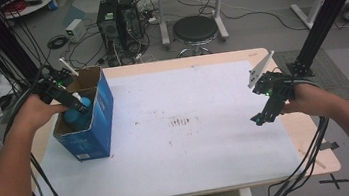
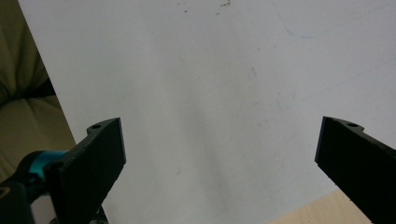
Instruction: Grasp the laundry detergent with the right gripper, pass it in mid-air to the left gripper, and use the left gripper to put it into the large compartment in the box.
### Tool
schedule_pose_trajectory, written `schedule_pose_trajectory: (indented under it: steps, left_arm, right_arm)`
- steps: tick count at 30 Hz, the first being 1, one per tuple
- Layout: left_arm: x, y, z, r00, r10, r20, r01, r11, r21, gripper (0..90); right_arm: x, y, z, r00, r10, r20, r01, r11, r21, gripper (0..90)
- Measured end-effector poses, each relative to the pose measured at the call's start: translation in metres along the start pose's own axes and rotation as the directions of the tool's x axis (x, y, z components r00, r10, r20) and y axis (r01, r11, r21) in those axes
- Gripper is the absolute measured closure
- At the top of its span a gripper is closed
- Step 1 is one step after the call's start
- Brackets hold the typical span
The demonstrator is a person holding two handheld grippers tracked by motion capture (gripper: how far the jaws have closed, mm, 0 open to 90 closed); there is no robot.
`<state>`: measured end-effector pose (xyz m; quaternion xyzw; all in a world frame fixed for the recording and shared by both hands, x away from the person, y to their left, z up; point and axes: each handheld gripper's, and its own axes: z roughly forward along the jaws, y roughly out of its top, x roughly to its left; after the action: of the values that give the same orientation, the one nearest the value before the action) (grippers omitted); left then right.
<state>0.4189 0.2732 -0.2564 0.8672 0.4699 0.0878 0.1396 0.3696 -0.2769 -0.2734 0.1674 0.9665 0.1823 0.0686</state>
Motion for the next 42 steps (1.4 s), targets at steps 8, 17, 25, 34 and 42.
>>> schedule_pose_trajectory:
  steps: [8, 17, 25, 34, 42]
  left_arm:
    - [-0.001, -0.003, -0.023, 0.9999, 0.003, -0.01, -0.004, 0.9991, -0.042, 28.4]
    - [-0.002, -0.007, -0.057, 0.9994, -0.031, -0.014, 0.03, 0.9944, -0.102, 22.7]
    - [-0.015, -0.002, -0.081, 0.9998, -0.014, -0.012, 0.012, 0.9891, -0.146, 22.7]
    - [-0.055, 0.016, -0.08, 0.9882, 0.141, 0.061, -0.131, 0.9813, -0.141, 22.7]
    - [-0.096, 0.039, -0.064, 0.9526, 0.287, 0.102, -0.274, 0.9537, -0.125, 22.7]
  right_arm:
    - [0.003, 0.0, -0.002, 1.0, -0.002, 0.003, 0.002, 1.0, -0.006, 0.8]
    - [0.004, -0.004, -0.007, 0.9997, 0.015, 0.018, -0.015, 1.0, -0.017, 0.8]
    - [0.005, -0.003, -0.008, 0.9997, 0.014, 0.02, -0.013, 1.0, -0.02, 0.8]
    - [0.006, -0.004, -0.01, 0.9996, 0.016, 0.025, -0.015, 1.0, -0.02, 0.8]
    - [0.008, -0.002, -0.01, 0.9997, 0.009, 0.021, -0.009, 1.0, -0.024, 0.8]
